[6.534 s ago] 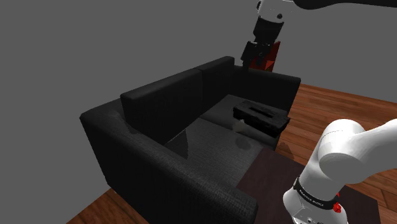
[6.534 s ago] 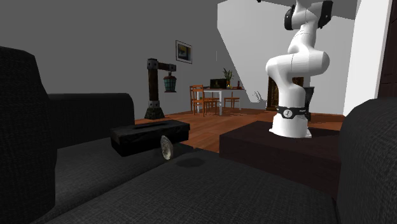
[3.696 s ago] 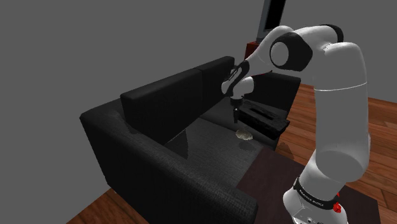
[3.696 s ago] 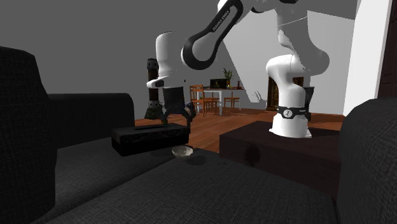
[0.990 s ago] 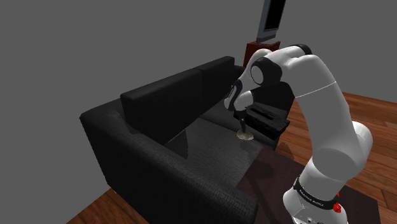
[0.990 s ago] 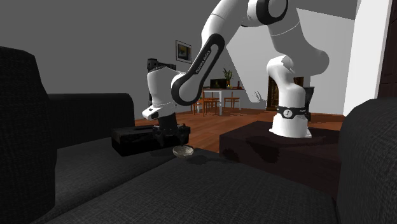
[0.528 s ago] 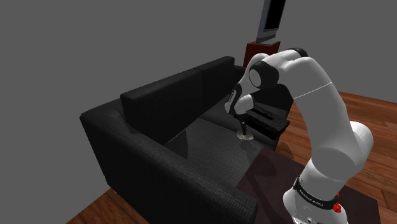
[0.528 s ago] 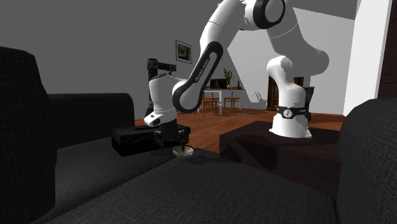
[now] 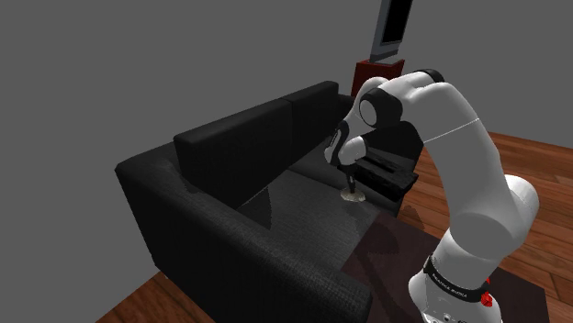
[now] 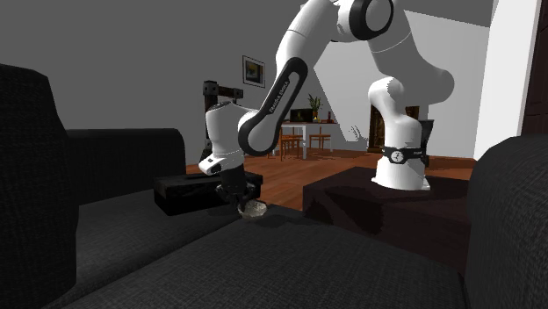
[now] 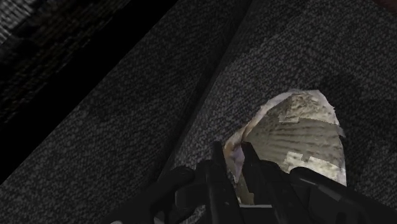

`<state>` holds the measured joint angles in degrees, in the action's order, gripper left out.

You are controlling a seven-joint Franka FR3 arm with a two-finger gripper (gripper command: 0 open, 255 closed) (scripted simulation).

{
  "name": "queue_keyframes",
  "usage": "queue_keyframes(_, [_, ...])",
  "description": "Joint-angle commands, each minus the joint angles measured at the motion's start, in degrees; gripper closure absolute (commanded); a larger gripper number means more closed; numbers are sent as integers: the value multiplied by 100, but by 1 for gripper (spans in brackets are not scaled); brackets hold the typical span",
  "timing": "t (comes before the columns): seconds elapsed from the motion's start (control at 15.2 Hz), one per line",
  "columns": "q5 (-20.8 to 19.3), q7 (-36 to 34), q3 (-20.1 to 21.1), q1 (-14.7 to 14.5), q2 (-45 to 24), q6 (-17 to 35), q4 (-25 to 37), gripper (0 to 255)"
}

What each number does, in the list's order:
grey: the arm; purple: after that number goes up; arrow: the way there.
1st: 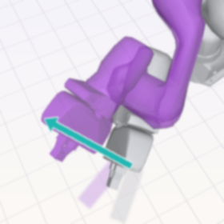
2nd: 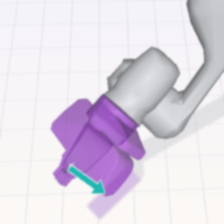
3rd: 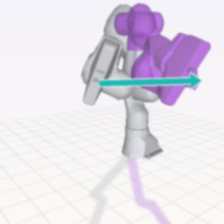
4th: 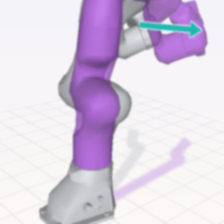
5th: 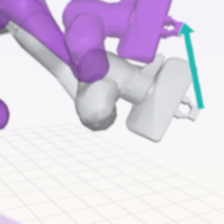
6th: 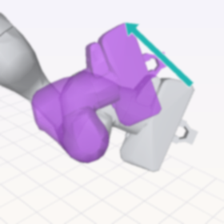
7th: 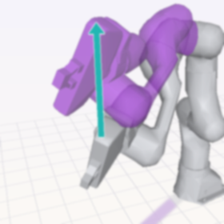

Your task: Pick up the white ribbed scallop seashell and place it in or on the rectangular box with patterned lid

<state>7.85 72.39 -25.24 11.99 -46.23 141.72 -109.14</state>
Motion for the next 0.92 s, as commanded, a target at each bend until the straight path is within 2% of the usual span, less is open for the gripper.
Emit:
queue_keyframes(0.0, [0, 0, 0, 0, 0, 0, 0, 255])
queue_keyframes(0.4, [1, 0, 1, 0, -1, 1, 0, 255])
queue_keyframes(0.86, [-141, -9, -181, -148, 469, -294, -174, 255])
